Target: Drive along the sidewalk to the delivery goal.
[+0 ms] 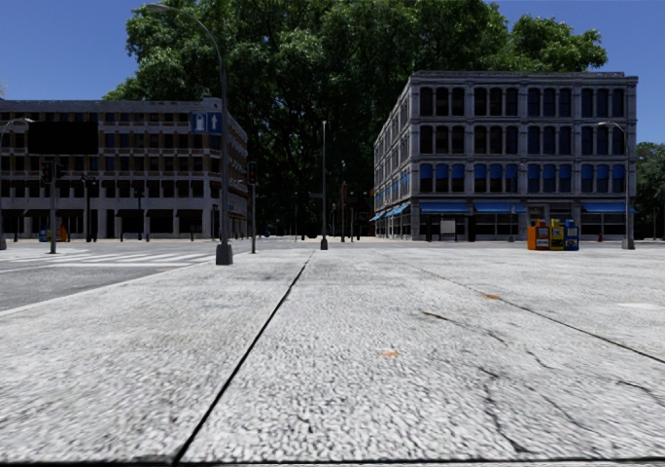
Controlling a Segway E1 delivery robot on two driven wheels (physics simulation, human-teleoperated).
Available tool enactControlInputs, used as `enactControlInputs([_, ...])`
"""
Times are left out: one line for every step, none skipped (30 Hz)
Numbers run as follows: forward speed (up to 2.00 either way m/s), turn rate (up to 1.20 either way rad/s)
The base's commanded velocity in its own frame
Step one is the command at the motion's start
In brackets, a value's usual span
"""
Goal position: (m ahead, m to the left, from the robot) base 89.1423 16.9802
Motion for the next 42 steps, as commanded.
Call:
enactControlInputs([2.0,0.0])
enactControlInputs([2.0,0.0])
enactControlInputs([2.0,0.0])
enactControlInputs([2.0,0.0])
enactControlInputs([2.0,-0.03])
enactControlInputs([2.0,-0.42])
enactControlInputs([2.0,-0.55])
enactControlInputs([2.0,-0.55])
enactControlInputs([2.0,-0.58])
enactControlInputs([2.0,-0.6])
enactControlInputs([2.0,-0.6])
enactControlInputs([2.0,-0.6])
enactControlInputs([2.0,-0.6])
enactControlInputs([2.0,-0.6])
enactControlInputs([2.0,-0.6])
enactControlInputs([2.0,-0.67])
enactControlInputs([2.0,-0.74])
enactControlInputs([2.0,-0.77])
enactControlInputs([2.0,-0.77])
enactControlInputs([2.0,-0.77])
enactControlInputs([2.0,-0.78])
enactControlInputs([2.0,-0.78])
enactControlInputs([2.0,-0.78])
enactControlInputs([2.0,-0.78])
enactControlInputs([2.0,-0.78])
enactControlInputs([2.0,-0.78])
enactControlInputs([2.0,-0.78])
enactControlInputs([2.0,-0.78])
enactControlInputs([2.0,-0.78])
enactControlInputs([2.0,-0.78])
enactControlInputs([2.0,-0.78])
enactControlInputs([2.0,-0.78])
enactControlInputs([2.0,-0.77])
enactControlInputs([2.0,-0.77])
enactControlInputs([2.0,-0.77])
enactControlInputs([2.0,-0.77])
enactControlInputs([2.0,-0.77])
enactControlInputs([2.0,-0.77])
enactControlInputs([2.0,-0.77])
enactControlInputs([2.0,-0.77])
enactControlInputs([2.0,-0.77])
enactControlInputs([2.0,-0.77])
